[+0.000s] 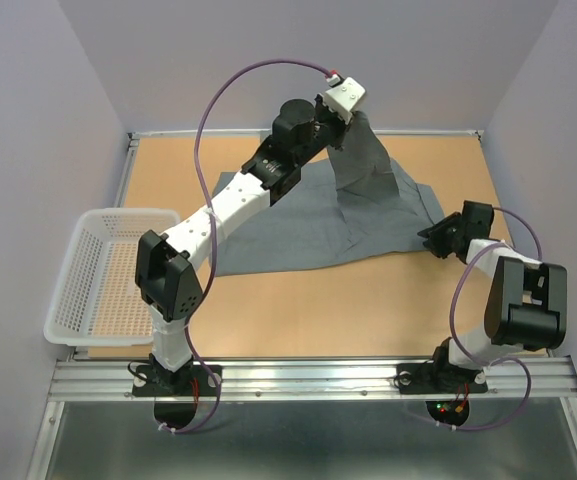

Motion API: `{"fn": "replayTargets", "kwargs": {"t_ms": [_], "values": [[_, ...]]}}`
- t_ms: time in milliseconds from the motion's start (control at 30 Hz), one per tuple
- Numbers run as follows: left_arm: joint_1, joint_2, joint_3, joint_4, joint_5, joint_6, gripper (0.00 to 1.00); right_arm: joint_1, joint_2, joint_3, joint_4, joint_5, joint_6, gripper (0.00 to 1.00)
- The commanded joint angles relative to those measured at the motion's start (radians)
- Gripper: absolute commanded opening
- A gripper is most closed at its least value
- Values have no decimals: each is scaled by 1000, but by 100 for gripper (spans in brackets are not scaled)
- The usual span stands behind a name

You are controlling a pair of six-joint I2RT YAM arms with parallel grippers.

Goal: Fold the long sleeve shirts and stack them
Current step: Fold the shirt

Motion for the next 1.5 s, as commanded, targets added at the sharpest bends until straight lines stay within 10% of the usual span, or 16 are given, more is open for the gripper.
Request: {"fn": "replayTargets", "kwargs": {"t_ms": [0,1467], "values": [[-8,-82,-10,60,5,12,0,-6,53,-2,88,21,28,40],[-16,-158,-145,103,-7,116,0,176,-45,-231,252,-85,26,42]]}}
